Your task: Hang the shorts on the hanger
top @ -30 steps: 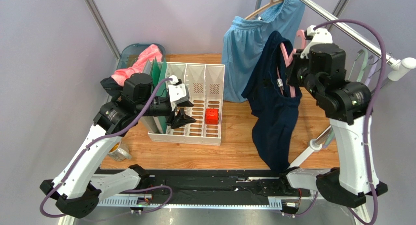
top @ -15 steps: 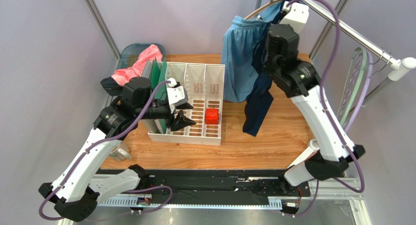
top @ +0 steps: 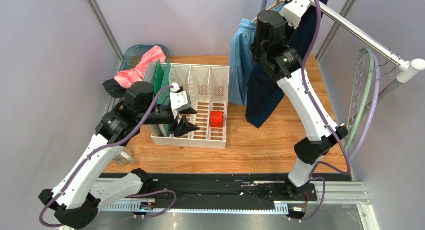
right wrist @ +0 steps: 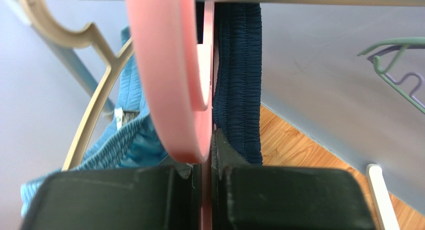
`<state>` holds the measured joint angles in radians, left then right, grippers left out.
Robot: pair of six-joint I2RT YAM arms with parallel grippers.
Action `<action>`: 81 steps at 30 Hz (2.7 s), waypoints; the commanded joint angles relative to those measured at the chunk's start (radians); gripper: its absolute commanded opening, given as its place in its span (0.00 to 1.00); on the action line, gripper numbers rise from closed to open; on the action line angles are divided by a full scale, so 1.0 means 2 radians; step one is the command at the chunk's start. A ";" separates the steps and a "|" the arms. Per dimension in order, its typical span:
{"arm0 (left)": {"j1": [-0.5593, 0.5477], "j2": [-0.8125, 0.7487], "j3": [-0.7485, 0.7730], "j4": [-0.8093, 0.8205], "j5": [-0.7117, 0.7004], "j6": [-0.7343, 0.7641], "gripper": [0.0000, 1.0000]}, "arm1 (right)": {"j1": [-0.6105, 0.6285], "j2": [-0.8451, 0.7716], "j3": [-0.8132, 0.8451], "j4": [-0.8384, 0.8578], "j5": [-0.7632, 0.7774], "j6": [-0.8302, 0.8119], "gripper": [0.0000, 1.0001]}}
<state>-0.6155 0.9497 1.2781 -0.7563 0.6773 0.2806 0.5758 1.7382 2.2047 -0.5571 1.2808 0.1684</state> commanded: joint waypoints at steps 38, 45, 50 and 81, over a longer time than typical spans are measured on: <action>-0.003 -0.053 -0.042 -0.027 -0.023 0.011 0.66 | -0.091 0.103 0.105 0.068 -0.074 0.130 0.00; -0.003 -0.046 -0.040 -0.026 -0.018 0.009 0.66 | -0.089 0.094 0.112 0.117 -0.048 0.099 0.00; -0.002 -0.041 -0.035 -0.027 -0.019 0.009 0.66 | -0.107 0.103 0.113 0.121 -0.041 0.100 0.00; 0.011 -0.022 0.008 -0.021 -0.012 -0.080 0.69 | -0.095 -0.052 -0.039 0.056 -0.137 0.158 0.77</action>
<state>-0.6090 0.9066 1.2491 -0.8291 0.6216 0.1886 0.3672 1.7683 2.1708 -0.4709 1.0569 0.4637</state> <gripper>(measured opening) 0.685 0.714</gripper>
